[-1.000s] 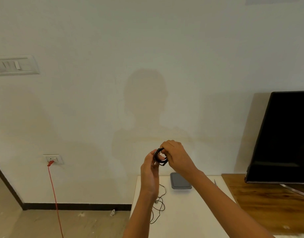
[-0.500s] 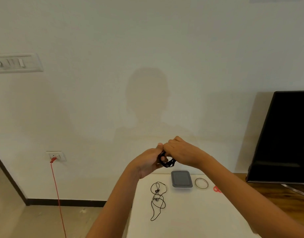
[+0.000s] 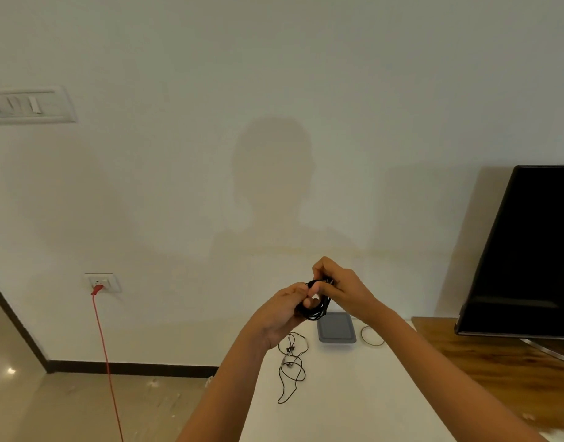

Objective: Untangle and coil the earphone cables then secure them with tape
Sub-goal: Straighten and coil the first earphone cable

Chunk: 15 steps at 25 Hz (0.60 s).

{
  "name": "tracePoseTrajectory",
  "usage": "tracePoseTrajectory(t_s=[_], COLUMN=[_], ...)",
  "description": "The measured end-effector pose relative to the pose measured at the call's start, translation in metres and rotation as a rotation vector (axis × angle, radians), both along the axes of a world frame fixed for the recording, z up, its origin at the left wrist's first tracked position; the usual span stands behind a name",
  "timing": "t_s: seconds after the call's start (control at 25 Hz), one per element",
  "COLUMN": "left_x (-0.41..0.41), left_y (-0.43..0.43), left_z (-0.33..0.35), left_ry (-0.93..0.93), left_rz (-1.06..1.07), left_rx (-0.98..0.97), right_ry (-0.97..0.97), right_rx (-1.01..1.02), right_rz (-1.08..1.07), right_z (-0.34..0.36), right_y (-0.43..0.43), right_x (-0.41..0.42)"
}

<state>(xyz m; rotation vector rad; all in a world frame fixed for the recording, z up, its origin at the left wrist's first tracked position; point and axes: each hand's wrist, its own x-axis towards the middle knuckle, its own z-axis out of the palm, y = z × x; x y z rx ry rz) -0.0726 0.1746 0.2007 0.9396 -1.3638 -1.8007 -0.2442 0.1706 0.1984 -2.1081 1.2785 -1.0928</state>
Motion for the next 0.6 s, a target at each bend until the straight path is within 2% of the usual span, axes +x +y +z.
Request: tracePoseTrajectory(t_s=[0.08,0.2,0.36,0.52,0.6], left_x=[-0.002,-0.005,-0.011,-0.026,-0.032], left_y=[0.000,-0.006,-0.011,-0.019,-0.028], left_z=[-0.001,-0.005,-0.019,-0.046,-0.063], left_ry=[0.132,0.159,0.052,0.135,0.086], left_rz=[0.029,0.072,0.058,0.146,0.201], left_rx=[0.164,0.316,0.262,0.258,0.287], right_ry=[-0.099,-0.203,-0.349,-0.726,-0.809], right_rx=[0.023,0.081,0.147,0.291,0.417], right_rz=[-0.009,-0.017,-0.017,-0.009,-0.047], right_z=[-0.006,-0.018,-0.036,-0.060,-0.079], right_y=[-0.003,-0.008,-0.013,-0.019,-0.022], right_x=[0.003,0.005,0.007,0.015,0.017])
